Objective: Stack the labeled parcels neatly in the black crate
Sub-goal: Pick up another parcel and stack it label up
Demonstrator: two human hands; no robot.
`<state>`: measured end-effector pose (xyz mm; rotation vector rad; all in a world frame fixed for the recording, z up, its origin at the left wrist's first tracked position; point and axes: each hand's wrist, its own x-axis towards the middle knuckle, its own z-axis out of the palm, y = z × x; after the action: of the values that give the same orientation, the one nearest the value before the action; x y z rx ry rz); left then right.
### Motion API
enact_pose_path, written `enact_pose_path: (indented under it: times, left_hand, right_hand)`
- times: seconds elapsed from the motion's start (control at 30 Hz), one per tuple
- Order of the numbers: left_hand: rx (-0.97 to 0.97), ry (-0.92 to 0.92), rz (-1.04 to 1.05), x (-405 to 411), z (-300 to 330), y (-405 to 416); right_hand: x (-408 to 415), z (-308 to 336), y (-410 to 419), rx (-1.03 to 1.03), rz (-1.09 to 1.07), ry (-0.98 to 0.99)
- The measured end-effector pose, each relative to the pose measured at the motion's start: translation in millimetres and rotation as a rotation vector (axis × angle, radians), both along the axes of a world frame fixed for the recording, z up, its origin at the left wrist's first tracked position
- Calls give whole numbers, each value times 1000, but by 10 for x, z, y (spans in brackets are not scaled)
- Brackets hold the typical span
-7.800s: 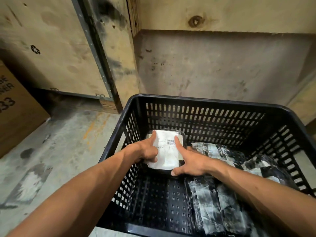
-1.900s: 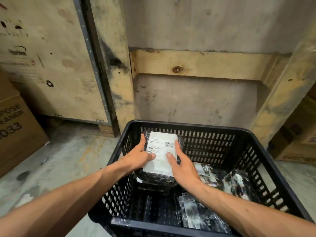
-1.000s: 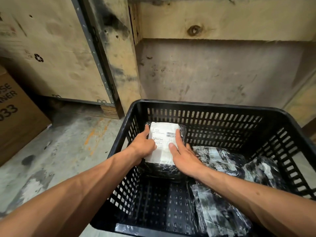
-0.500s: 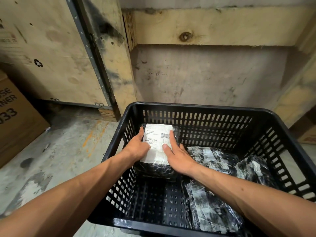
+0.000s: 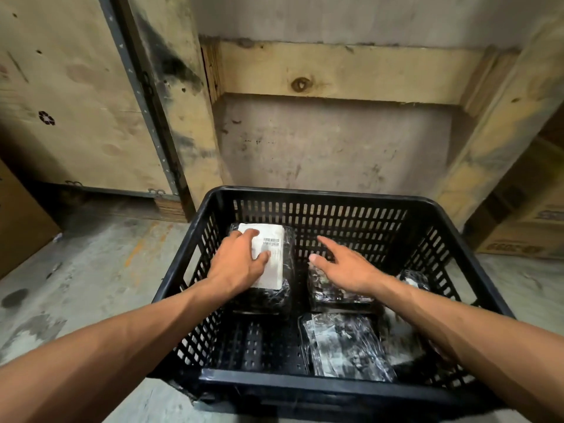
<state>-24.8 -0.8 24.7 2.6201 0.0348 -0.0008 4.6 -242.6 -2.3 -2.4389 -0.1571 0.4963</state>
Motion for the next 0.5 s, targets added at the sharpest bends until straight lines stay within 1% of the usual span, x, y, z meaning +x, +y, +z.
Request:
enact_pose_path:
  times: [0.1,0.23,0.33,0.4,0.5]
  left_hand:
    - [-52,-11,-131,24,-1,-310]
    - [-73,70,-342,-2,-129,-813]
    - [-73,142,-453,-35,-247,-1018]
    - [-74,155,-474,-21,-362,-1139]
    - [-20,212,-462,-11,-546,-1249]
  right_hand:
    - [49,156,-369,-161,96,-20]
    - [69,236,-760,-391,261,33]
    - [-8,260,-787,-390,376,-12]
    - [-25,219,-848,-359,427,-43]
    - [-26,76,-919,-329,411,-14]
